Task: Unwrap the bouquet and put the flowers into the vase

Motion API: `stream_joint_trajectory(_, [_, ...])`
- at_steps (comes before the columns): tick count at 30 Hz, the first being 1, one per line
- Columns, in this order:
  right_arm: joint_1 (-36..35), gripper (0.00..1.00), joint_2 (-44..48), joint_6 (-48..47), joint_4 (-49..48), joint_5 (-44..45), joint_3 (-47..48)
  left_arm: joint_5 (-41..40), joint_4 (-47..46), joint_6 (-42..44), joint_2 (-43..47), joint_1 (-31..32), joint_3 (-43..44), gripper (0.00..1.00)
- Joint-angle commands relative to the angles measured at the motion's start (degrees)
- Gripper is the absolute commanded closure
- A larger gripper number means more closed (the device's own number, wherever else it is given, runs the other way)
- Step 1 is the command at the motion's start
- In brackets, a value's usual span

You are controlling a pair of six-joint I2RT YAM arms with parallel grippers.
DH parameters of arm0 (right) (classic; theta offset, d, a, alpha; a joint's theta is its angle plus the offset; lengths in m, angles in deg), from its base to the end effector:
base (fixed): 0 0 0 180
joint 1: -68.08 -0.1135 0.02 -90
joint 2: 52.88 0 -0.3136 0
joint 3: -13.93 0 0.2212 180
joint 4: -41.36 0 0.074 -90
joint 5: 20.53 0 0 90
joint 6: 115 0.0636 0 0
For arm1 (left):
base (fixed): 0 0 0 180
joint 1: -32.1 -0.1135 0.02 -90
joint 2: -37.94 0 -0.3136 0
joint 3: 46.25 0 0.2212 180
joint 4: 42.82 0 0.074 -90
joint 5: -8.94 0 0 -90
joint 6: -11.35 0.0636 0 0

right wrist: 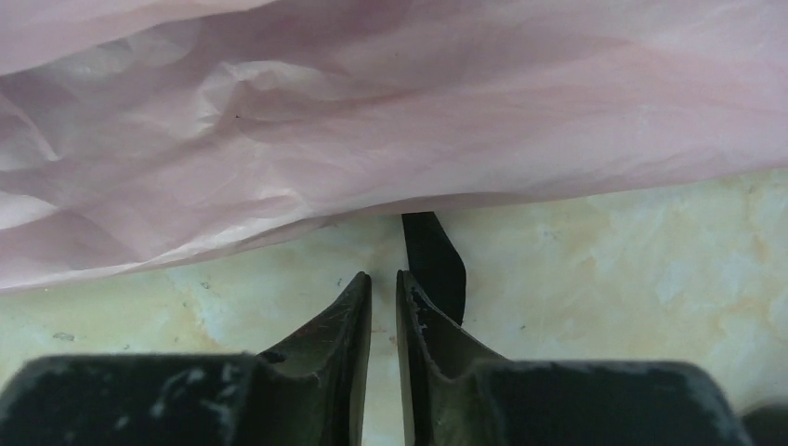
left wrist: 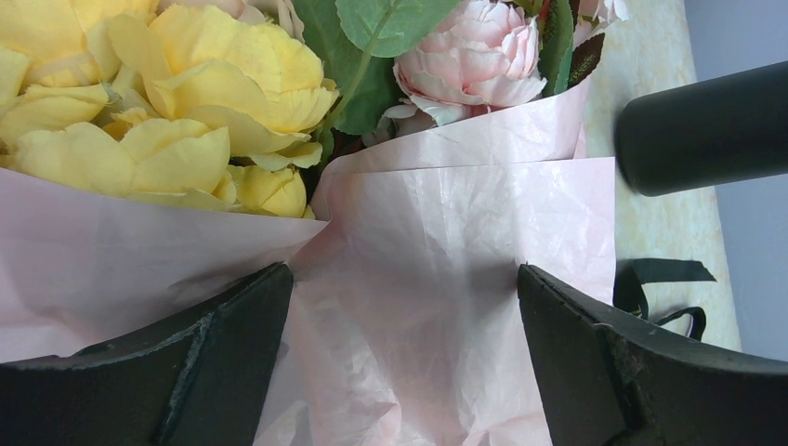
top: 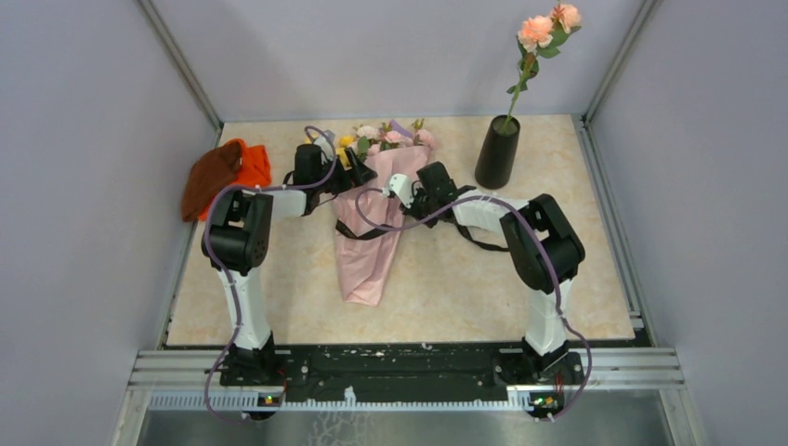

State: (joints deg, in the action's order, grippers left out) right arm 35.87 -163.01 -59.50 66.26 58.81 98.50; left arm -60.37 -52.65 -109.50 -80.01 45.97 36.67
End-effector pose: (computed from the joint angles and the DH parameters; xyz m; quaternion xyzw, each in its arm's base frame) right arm 0.3443 0.2308 0.2072 -0.5414 0.7654 0.0807 0.3385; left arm 0.4498 -0.1342 0.2067 -0.0275 0.8357 -0.3407 0.4298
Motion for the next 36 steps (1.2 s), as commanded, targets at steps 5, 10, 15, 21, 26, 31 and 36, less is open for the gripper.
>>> stream_joint_trajectory(5, [1.0,1.0,-0.6,-0.7,-1.0,-2.6,2.7,-0.5,5.0,0.2,-1.3,-0.9,-1.5,0.01])
stream_joint_trajectory(10, [1.6,1.0,1.7,1.1,-4.4,0.3,0.5,-0.5,5.1,0.3,-1.2,-0.9,-1.6,0.01])
stream_joint_trajectory(15, [2.5,1.0,6.7,2.7,-10.8,1.8,-3.6,-0.4,5.1,0.2,-0.9,-0.9,-2.0,0.01])
stream_joint_trajectory(21, [2.5,0.85,5.4,2.4,-9.5,2.2,-1.4,-0.6,5.0,0.2,-0.5,-0.9,-2.6,0.01])
stream_joint_trajectory(26, [2.5,0.76,2.3,2.5,-7.3,2.1,0.0,-0.9,5.1,0.5,-0.3,-1.0,-2.8,0.01])
stream_joint_trajectory(31, [2.5,0.76,0.9,2.8,-7.5,1.9,0.1,-0.8,5.1,0.3,-0.7,-1.1,-2.5,0.01])
stream_joint_trajectory(36, [2.6,0.77,-0.9,2.7,-7.4,2.1,0.6,-1.0,5.1,0.2,-1.0,-1.1,-2.5,0.01])
